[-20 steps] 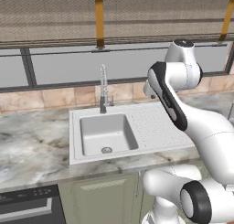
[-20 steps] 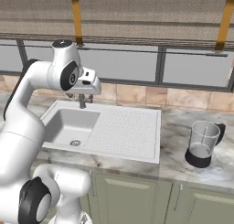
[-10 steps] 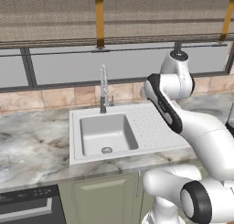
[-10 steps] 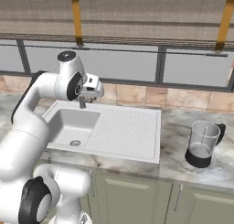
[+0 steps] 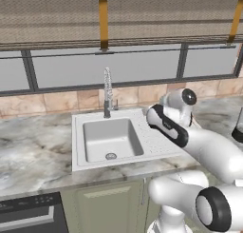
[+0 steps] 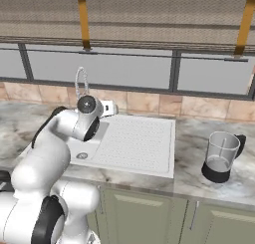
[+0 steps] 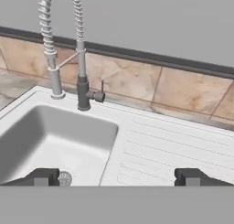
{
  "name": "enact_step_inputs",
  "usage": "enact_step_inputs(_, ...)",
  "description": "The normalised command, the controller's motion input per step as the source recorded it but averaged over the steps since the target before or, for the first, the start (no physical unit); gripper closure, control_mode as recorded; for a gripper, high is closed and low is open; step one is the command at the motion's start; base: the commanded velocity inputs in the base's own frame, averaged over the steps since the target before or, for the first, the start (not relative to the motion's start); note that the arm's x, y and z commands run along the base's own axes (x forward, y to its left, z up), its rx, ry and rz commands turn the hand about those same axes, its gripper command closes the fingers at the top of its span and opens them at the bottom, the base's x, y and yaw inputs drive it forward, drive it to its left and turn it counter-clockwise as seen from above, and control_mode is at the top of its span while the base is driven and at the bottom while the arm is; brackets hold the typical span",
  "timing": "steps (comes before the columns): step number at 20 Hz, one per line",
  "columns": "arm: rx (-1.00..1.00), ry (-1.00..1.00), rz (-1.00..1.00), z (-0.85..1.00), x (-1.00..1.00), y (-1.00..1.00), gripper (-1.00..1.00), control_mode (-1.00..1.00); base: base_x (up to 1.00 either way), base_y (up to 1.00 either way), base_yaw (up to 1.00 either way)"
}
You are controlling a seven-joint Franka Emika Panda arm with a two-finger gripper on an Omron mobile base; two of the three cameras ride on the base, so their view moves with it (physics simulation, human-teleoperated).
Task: Turn on the sink faucet and place the jug under the water for a few seconds to fill it up.
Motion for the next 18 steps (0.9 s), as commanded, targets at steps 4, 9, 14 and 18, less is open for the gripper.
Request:
enact_step_inputs(4,0.00,-0.23,0.07,-0.05,0.26,0.00,-1.00,-1.00,0.00,0.00,0.00)
enact_step_inputs(9,0.00,-0.05,0.05,0.10,0.50,0.00,-1.00,-1.00,0.00,0.00,0.00)
enact_step_inputs(14,0.00,0.01,0.11,0.14,0.66,0.00,-1.00,-1.00,0.00,0.00,0.00)
enact_step_inputs(18,0.00,0.12,0.13,0.03,0.69,0.00,-1.00,-1.00,0.00,0.00,0.00)
